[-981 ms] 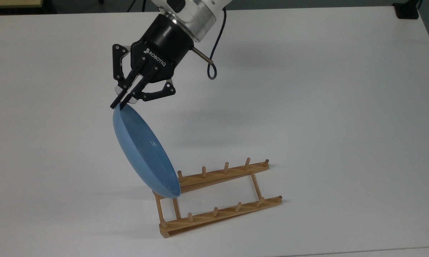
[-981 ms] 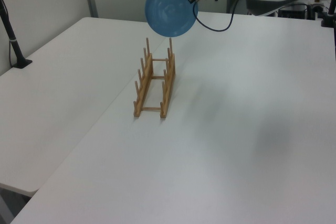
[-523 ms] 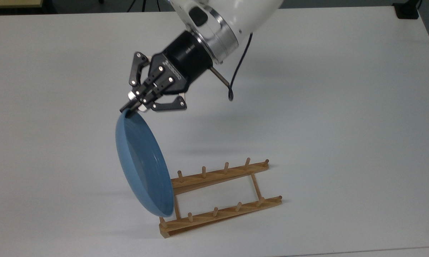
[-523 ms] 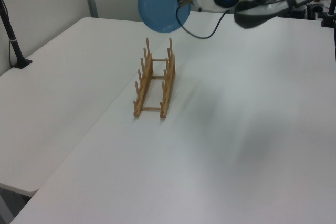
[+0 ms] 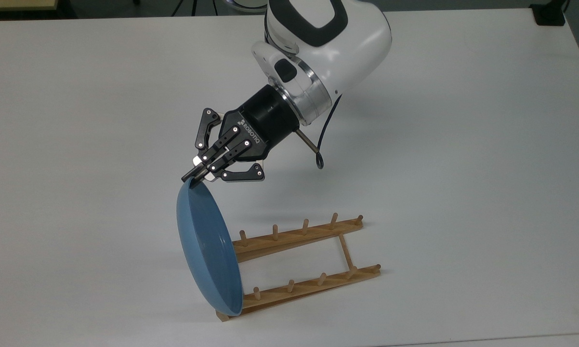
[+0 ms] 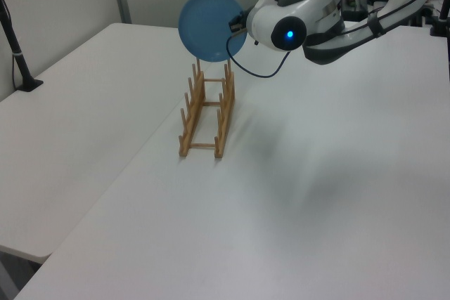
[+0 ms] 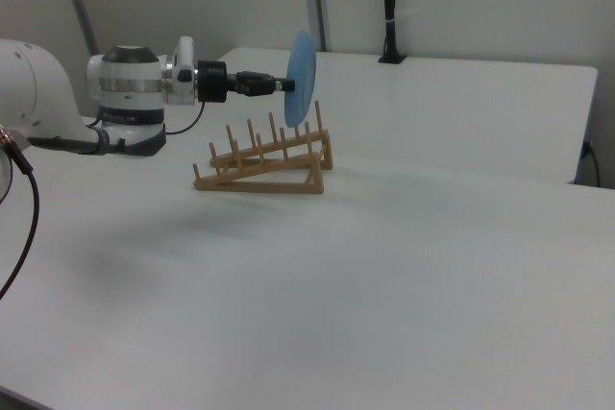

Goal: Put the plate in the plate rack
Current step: 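Lower the upright plate between the rack pegs, then open the gripper to release the plate rim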

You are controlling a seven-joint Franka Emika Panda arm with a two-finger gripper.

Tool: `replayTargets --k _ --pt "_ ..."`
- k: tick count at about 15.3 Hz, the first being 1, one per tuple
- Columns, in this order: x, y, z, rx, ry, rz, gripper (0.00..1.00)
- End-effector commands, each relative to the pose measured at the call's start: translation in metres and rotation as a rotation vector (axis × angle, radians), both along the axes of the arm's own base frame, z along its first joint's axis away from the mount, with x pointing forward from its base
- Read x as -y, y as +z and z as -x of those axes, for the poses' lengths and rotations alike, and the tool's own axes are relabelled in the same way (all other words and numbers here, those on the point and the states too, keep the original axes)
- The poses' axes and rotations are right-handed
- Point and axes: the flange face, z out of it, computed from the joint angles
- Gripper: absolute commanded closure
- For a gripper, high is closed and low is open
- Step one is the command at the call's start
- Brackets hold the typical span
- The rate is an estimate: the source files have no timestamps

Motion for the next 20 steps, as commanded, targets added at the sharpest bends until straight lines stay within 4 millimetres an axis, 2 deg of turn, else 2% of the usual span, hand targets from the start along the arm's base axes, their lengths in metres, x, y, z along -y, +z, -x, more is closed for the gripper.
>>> replayTargets --k 1,8,10,11,12,13,14,17,20 --pt "-0.006 -0.009 -0.005 0.016 -0.007 0.022 1.00" --pt "-0.008 -0.034 -0.009 -0.013 0.003 0.047 1.00" --pt "-0.015 -0.037 -0.007 -0.009 0.011 0.039 0.94" --pt "-0.015 -0.038 -0.008 -0.007 0.010 0.036 0.81" --pt "-0.015 -0.043 -0.008 -0.012 0.011 0.036 0.62" --pt "-0.013 -0.042 -0.009 -0.008 0.008 0.030 0.33" --pt "-0.012 -0.042 -0.009 -0.006 0.007 0.028 0.00" --pt "-0.011 -0.028 -0.010 0.017 0.003 0.009 0.00" --pt "0.000 0.006 -0.010 0.052 -0.039 -0.081 0.00"
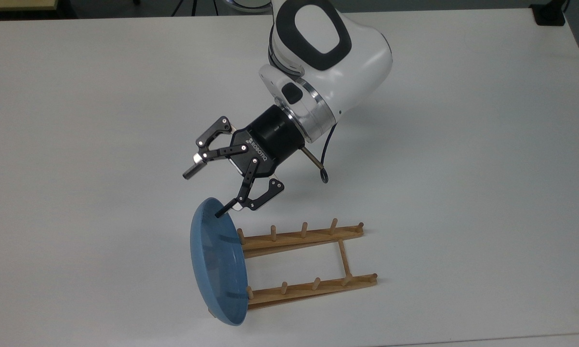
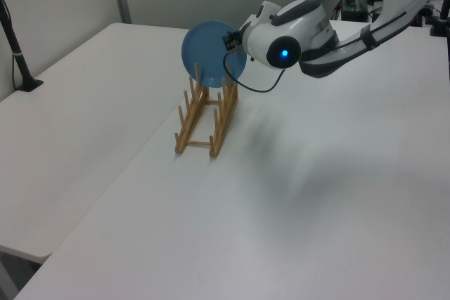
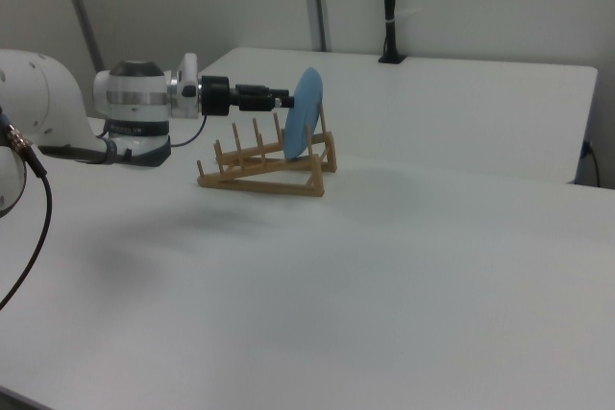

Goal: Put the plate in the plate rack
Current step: 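Open the gripper to release the plate rim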

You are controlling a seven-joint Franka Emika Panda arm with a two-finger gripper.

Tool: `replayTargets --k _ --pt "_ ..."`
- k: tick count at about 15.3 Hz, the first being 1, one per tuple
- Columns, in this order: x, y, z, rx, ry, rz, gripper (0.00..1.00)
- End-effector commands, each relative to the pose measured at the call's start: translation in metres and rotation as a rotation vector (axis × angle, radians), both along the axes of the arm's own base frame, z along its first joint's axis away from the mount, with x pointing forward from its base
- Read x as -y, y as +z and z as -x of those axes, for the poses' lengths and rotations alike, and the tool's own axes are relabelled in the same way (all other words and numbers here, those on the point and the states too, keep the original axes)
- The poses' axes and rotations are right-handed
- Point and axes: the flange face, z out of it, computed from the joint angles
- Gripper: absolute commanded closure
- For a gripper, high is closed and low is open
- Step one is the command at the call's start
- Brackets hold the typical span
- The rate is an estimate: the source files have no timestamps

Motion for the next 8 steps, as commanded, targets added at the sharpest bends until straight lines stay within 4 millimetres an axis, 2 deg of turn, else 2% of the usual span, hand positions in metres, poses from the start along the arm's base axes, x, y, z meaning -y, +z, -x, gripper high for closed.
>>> replayTargets --k 1,4,6,8 --pt "0.009 0.049 0.003 0.055 -0.060 -0.122 0.00" --pt "0.020 0.094 0.014 0.029 -0.071 -0.273 0.00" --pt "0.025 0.120 0.023 -0.051 -0.095 -0.434 0.00" --pt "0.040 0.142 0.033 -0.166 -0.091 -0.572 0.00"
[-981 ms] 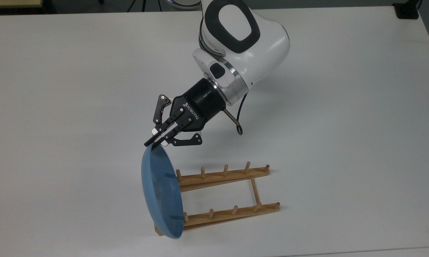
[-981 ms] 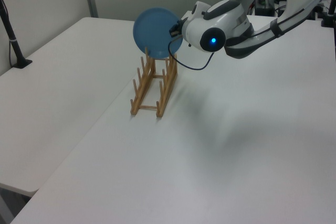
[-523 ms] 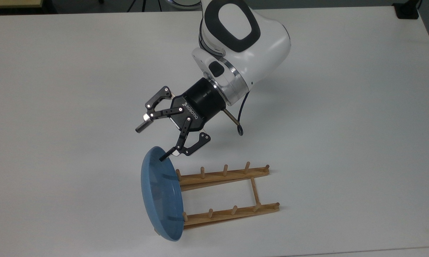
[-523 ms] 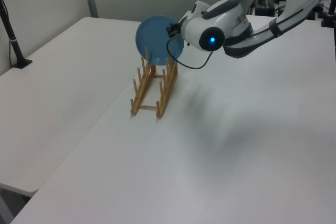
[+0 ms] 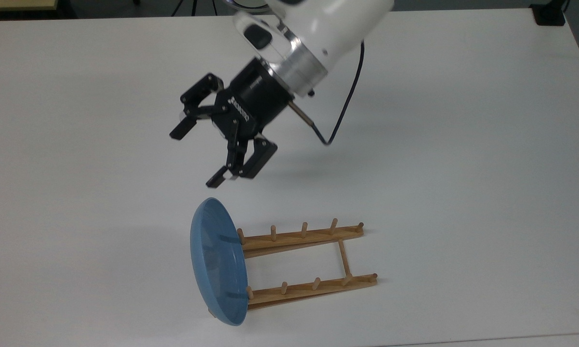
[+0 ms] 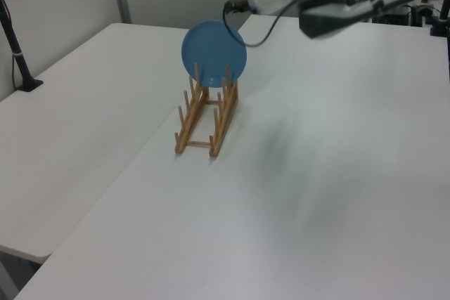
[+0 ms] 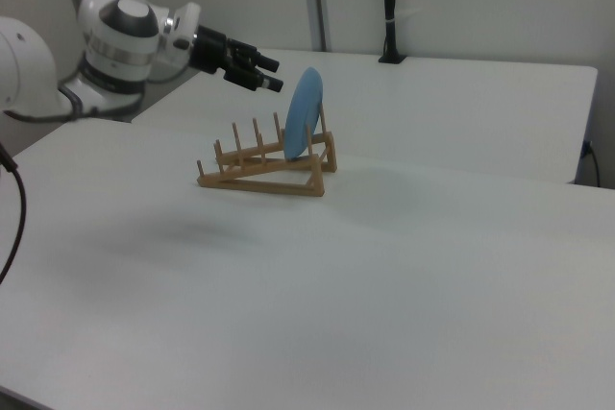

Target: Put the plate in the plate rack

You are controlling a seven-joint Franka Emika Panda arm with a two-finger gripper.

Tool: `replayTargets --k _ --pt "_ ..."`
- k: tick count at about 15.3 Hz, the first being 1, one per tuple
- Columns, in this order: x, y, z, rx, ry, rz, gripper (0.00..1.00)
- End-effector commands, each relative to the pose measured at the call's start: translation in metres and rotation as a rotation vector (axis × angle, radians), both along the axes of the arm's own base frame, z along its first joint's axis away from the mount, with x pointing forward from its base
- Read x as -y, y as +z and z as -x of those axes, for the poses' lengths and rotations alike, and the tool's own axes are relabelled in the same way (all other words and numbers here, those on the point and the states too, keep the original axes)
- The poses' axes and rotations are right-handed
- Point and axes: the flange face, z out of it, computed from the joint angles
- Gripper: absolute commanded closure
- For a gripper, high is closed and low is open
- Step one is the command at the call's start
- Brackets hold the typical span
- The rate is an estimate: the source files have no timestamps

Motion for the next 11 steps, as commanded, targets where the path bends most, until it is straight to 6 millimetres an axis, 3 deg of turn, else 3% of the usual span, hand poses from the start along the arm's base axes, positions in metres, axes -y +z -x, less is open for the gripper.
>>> replayTargets --k 1,8,11 --pt "0.020 0.046 0.024 -0.152 0.070 -0.248 0.00" --pt "0.075 0.088 0.081 -0.463 0.131 -0.619 0.00" --pt "0.080 0.096 0.117 -0.592 0.159 -0.668 0.00"
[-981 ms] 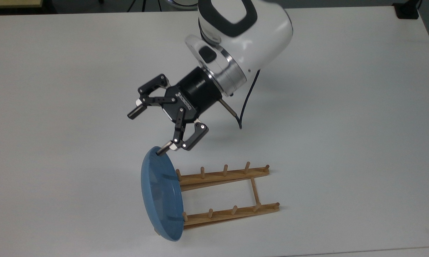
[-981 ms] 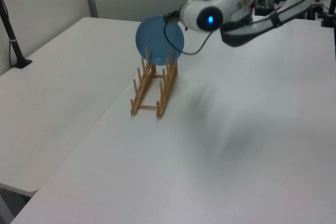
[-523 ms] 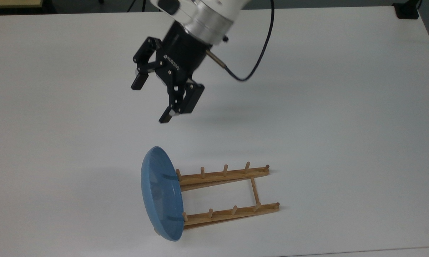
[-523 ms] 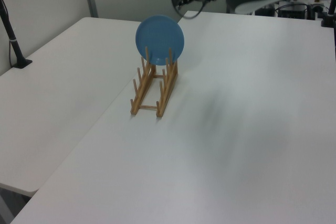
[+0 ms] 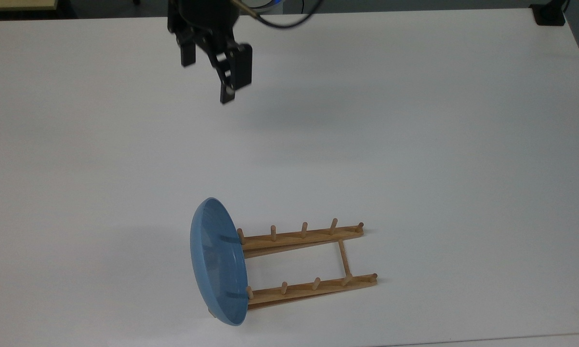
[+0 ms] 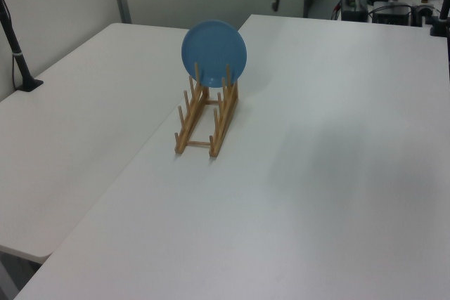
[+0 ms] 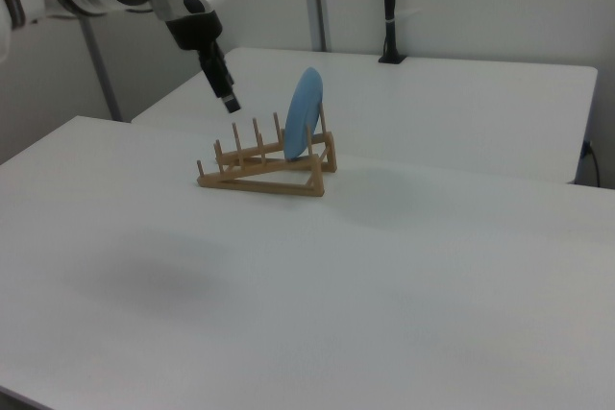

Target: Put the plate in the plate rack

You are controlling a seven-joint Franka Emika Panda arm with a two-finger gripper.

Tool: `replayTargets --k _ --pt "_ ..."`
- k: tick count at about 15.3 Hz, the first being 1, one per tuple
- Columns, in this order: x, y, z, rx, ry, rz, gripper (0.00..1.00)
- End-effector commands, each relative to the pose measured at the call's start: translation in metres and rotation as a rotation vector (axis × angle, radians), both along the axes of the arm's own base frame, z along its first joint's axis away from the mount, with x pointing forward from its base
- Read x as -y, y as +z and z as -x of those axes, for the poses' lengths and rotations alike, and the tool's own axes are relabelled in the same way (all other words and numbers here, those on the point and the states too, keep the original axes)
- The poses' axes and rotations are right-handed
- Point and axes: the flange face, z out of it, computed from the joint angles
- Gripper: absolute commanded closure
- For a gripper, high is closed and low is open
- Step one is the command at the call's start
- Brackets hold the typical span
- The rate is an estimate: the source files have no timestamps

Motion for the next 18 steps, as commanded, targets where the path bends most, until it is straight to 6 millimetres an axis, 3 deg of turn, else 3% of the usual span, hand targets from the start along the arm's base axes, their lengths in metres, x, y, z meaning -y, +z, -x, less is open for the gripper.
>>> replayTargets --k 1,3,6,11,13,18 --pt "0.003 0.020 0.054 -0.096 0.096 -0.052 0.00" --pt "0.012 0.030 0.071 -0.097 0.192 -0.036 0.00" --pt "0.021 0.040 0.081 -0.104 0.369 -0.004 0.00" --pt "0.045 0.043 0.100 -0.166 0.701 -0.003 0.00" --pt "0.054 0.044 0.102 -0.169 0.756 0.006 0.00" --pt "0.052 0.042 0.102 -0.187 0.826 0.010 0.00"
